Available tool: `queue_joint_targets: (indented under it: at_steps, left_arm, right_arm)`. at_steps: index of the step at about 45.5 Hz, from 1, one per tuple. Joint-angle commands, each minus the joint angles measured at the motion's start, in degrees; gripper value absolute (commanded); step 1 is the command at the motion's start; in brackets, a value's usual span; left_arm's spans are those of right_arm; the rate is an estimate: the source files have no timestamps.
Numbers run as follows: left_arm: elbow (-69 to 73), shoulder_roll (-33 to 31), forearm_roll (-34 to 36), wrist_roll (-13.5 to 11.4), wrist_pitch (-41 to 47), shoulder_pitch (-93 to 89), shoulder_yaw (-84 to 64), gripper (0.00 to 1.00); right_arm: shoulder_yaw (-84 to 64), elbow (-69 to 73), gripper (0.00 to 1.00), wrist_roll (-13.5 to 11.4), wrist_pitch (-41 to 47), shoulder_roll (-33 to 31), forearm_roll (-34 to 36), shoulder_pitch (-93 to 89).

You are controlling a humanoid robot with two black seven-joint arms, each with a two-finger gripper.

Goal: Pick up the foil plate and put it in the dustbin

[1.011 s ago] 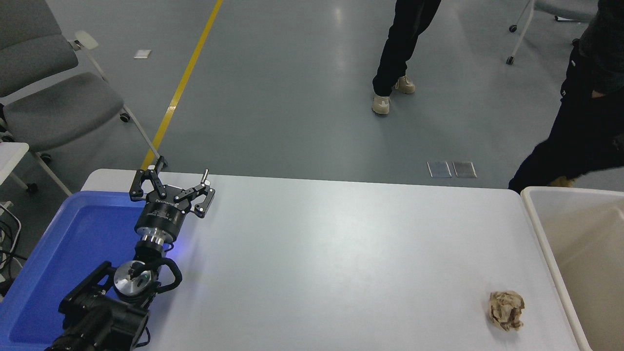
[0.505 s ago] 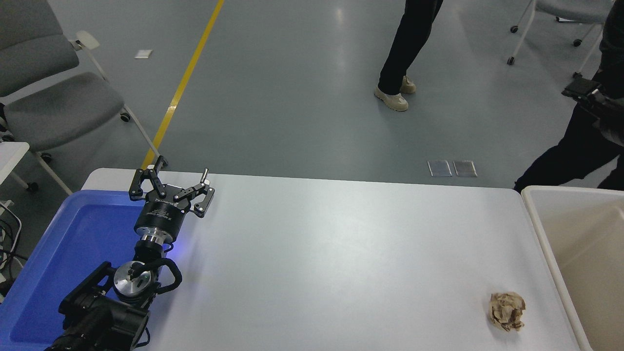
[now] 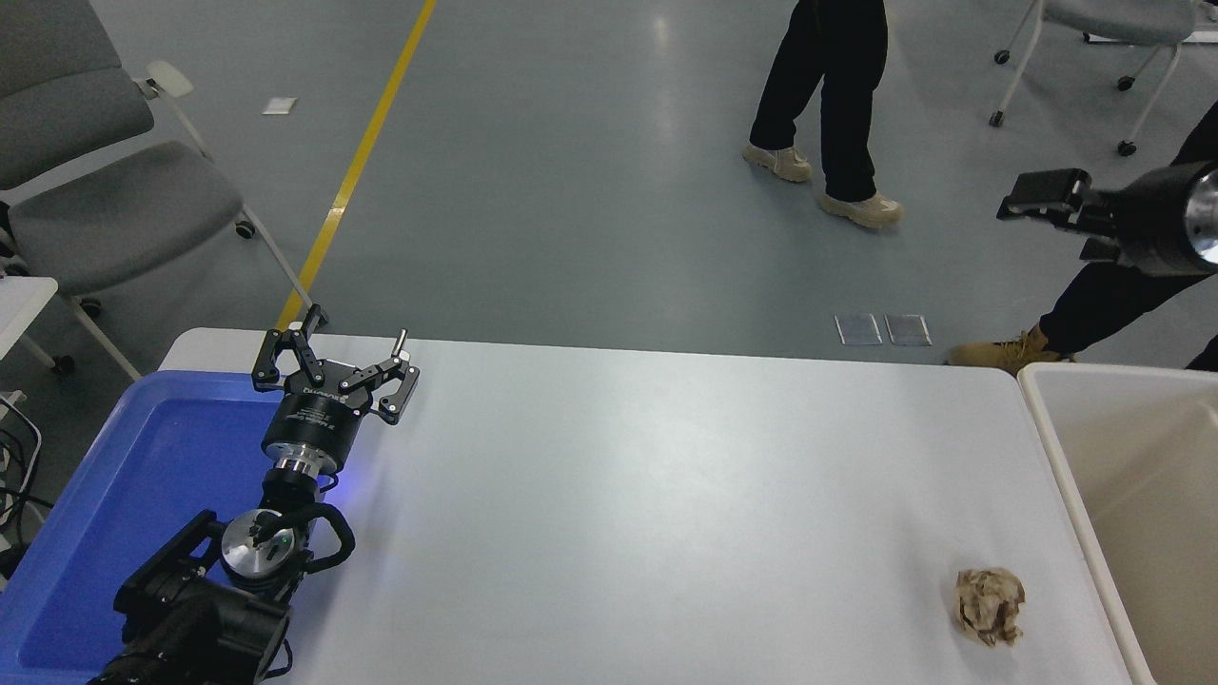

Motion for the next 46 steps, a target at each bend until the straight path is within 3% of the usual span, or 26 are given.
queue_joint_targets:
  at_steps: [1,8,20,25,33,46]
  left_arm:
    - [0.0,0.0,0.0,0.0,0.1,0.0,0.0,0.99]
    - [0.0,0.0,0.0,-0.1,0.0,0.0,0.0,0.99]
    - [0.0,0.0,0.0,0.0,0.1,0.0,0.0,0.99]
    - [0.0,0.0,0.0,0.0,0.1,0.0,0.0,0.99]
    - [0.0,0.0,0.0,0.0,0.0,0.0,0.0,0.99]
    - [0.0,0.0,0.0,-0.1,0.1,0.0,0.0,0.99]
  right_arm:
    - [-4.5,8.0,1.00,0.0,3.8,10.1,0.9,7.7]
    - [-6.0,9.3,1.00,0.1,5.9,18.6,6.0,9.6]
    - [-6.1,10.0,1.00,0.1,12.3,24.4,8.7,9.8]
    - [-7.3,9.9,1.00,0.1,16.1,26.8,13.3,10.3]
    - [-8.1,9.5,1.00,0.1,17.5,29.8,18.0,12.2]
    - [-9.8,7.1,1.00,0.1,16.3,30.2,20.1,12.4]
